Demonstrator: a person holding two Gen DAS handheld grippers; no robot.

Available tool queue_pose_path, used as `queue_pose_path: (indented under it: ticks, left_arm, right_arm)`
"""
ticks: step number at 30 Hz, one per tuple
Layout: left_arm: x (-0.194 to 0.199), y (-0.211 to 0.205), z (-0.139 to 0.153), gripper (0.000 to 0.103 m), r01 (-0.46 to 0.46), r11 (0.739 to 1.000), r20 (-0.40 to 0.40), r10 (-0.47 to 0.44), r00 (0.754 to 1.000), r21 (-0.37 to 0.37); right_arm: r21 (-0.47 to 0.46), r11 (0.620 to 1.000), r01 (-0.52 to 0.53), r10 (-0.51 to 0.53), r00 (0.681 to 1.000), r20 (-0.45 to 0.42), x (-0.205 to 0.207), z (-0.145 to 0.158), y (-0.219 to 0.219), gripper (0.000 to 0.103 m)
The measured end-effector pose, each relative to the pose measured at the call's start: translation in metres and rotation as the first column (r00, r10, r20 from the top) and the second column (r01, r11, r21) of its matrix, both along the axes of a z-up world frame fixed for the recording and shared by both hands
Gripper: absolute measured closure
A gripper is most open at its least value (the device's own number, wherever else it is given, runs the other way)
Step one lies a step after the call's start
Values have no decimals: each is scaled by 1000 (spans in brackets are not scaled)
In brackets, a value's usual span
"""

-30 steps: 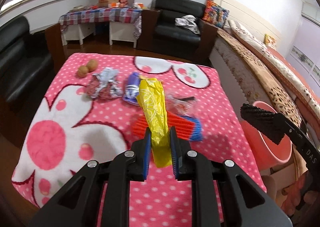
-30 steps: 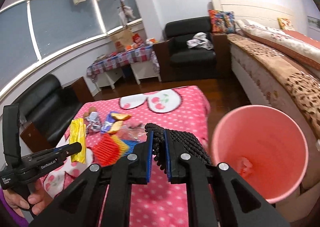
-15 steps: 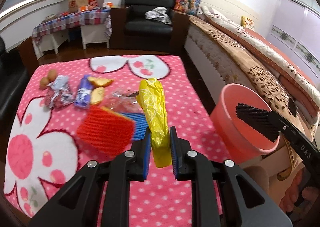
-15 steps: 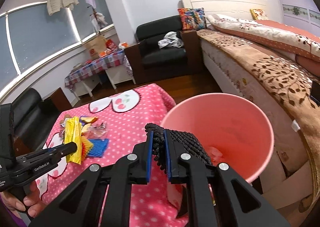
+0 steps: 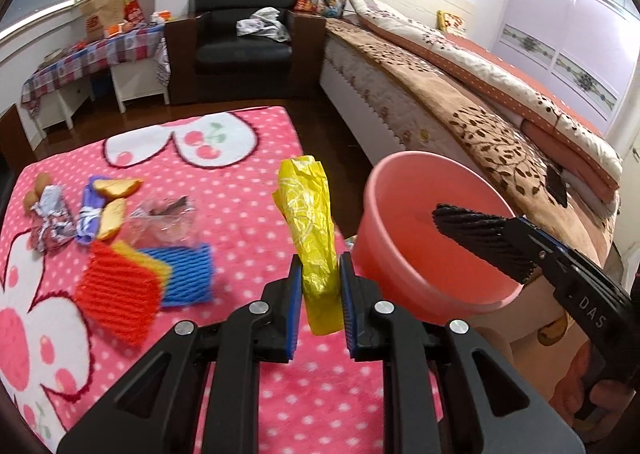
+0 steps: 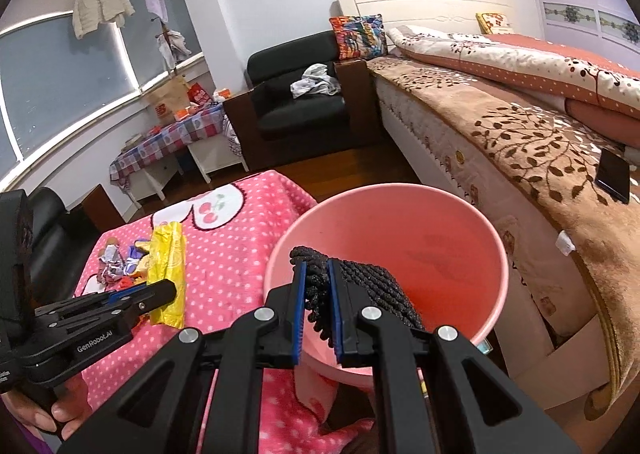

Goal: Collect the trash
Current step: 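Carry both items over the pink bucket and open both tools to drop them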

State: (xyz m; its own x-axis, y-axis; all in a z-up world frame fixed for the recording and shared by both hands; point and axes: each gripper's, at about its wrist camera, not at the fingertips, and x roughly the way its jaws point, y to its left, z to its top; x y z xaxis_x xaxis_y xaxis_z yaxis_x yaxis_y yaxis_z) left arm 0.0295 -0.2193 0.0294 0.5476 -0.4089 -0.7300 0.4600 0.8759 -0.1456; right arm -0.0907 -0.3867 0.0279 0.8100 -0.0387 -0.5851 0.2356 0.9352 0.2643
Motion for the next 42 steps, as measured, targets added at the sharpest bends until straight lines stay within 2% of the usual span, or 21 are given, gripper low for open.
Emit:
queue_pose_path:
  ticks: [22, 42]
  left_arm:
    - [10, -75, -21, 86, 173, 985, -35, -173, 984, 1]
    - [15, -98, -31, 85, 213, 977, -20, -213, 977, -14]
  right_arm:
    - [12, 998, 67, -66, 995, -70, 6, -24, -29, 92]
    - [4, 996, 93, -92, 989, -115, 13, -39, -38, 90]
